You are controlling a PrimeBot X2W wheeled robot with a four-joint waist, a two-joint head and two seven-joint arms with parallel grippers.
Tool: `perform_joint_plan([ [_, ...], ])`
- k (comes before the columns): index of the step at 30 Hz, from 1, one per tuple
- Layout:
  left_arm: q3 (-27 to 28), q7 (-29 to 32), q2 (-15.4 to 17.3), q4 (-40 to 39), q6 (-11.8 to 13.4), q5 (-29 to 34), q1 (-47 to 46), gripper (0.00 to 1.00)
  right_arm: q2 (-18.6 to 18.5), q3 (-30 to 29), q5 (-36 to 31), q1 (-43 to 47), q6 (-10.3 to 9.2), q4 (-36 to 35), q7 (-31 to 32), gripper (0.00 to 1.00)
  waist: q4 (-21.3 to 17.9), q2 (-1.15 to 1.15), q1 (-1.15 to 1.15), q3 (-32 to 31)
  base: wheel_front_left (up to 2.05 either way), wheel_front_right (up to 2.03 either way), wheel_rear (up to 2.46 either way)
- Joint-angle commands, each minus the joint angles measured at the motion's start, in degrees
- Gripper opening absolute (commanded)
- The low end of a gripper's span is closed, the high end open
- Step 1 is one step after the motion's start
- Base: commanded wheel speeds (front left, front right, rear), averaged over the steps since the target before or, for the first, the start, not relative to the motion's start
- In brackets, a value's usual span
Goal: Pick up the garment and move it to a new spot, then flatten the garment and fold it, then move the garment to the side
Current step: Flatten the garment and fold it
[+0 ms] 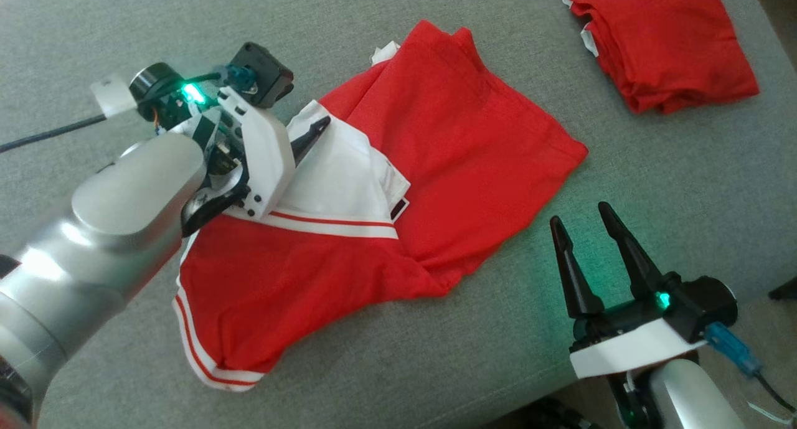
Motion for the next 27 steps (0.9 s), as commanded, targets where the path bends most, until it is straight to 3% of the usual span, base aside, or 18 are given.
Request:
perform_joint_plan([
  [1,1.9,0.4,0.9,-0.9,0.1,-0.1,-3.6,1.00,-0.2,1.0,0.2,-1.1,0.37,-1.9,-0.2,1.00,0.0,0.00,0.00,0.1,0.00,0.00,0.00],
  [5,1.9,1.7,1.0,-1.8,0.1,-0.2,-3.0,0.99,-0.2,1.1,0.2,-1.3,0.37,-1.9,-0.2,1.00,-0.1,0.00,0.00,0.5,0.00,0.00,0.00],
  [8,1.9,1.8,1.3,-3.1,0.1,0.2,-2.8,0.07,-0.2,1.1,0.2,-1.4,0.37,-1.8,-0.2,1.00,-0.1,0.00,0.00,0.7,0.00,0.00,0.00],
  [9,1.9,1.6,1.4,-3.6,0.1,0.5,-2.8,0.00,-0.2,1.1,0.2,-1.5,0.37,-1.7,-0.2,1.00,0.0,0.00,0.00,0.7,0.00,0.00,0.00],
  [18,1.9,-1.7,1.6,-7.0,0.1,2.8,-2.6,0.00,-0.5,0.9,0.1,-1.7,0.37,-1.3,-0.2,1.00,1.4,0.00,0.00,-0.6,0.00,0.00,0.00],
  [27,2.1,-16.2,3.3,-10.9,0.1,3.4,-3.4,0.00,-4.7,0.3,0.9,-4.0,0.37,0.0,-0.2,1.00,7.9,0.00,0.00,-4.7,0.00,0.00,0.00],
])
